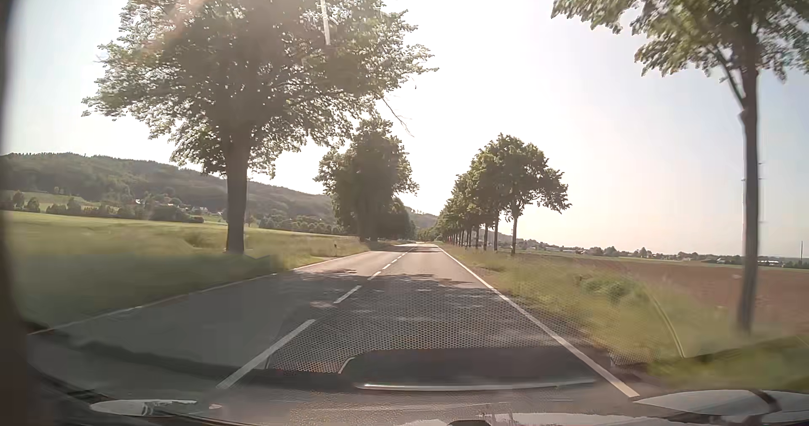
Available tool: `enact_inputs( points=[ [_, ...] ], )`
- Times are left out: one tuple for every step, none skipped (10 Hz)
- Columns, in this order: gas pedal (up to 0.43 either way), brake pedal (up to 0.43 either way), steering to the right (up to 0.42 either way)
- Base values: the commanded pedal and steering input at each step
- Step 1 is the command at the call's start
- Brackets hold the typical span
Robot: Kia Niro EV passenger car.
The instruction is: Follow the waypoints while adhering to traffic rules and regulations
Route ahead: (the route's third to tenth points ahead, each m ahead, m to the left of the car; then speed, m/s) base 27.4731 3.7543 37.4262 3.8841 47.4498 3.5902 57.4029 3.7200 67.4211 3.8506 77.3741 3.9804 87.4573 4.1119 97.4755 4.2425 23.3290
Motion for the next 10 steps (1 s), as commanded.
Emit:
enact_inputs(
  points=[
    [0.370,0.000,0.002],
    [0.370,0.000,0.001],
    [0.370,0.000,0.001],
    [0.370,0.000,0.001],
    [0.370,0.000,0.001],
    [0.370,0.000,0.001],
    [0.370,0.000,0.001],
    [0.370,0.000,0.001],
    [0.370,0.000,0.001],
    [0.370,0.000,0.000]
  ],
)
